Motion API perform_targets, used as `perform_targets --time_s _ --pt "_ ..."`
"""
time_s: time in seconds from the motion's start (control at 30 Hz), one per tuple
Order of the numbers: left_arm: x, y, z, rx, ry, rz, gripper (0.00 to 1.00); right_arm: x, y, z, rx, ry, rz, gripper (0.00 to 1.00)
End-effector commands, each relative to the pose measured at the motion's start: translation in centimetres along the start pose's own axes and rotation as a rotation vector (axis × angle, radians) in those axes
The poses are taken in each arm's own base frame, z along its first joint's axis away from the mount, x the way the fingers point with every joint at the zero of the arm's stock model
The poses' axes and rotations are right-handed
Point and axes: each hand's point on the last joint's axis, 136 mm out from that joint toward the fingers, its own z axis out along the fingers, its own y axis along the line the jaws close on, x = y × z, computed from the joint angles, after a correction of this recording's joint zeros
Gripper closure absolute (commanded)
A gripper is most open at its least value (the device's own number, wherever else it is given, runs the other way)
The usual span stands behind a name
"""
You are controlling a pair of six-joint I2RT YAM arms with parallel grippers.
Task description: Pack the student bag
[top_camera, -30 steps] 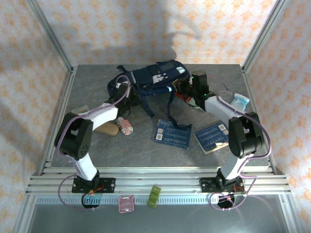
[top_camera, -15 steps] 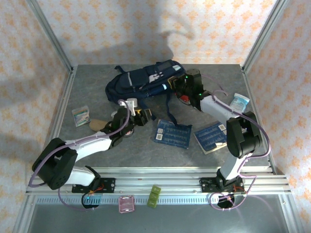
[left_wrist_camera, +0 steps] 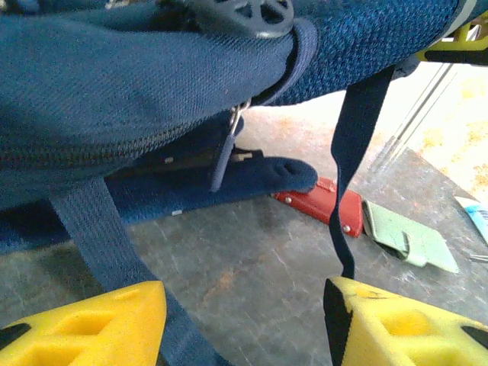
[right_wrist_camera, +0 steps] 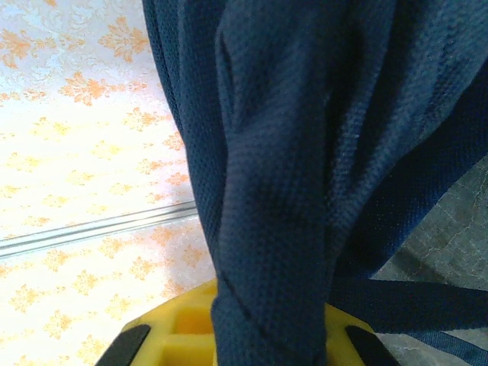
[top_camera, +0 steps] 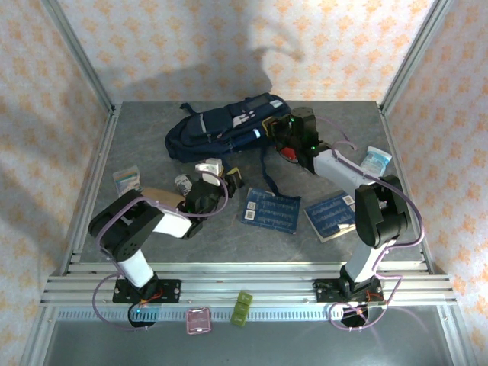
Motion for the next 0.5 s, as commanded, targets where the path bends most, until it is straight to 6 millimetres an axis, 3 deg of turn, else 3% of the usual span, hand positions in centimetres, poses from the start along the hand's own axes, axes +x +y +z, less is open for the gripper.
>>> perform_targets --time_s 0.0,0.3,0.47 --pt "-4.1 -1.4 1.2 0.016 -0.163 0.069 0.43 1.9 6.7 -1.2 -0.213 0.058 -0.055 1.0" --pt "-5.0 -0.5 3.1 -0.012 -0.209 0.081 0.47 3.1 6.2 -0.9 -0.207 0.093 -0.061 1.0" --pt "-5.4 0.1 3.8 -0.005 -0.212 0.087 0.68 3.4 5.9 -1.1 -0.206 0.097 -0.06 1.0"
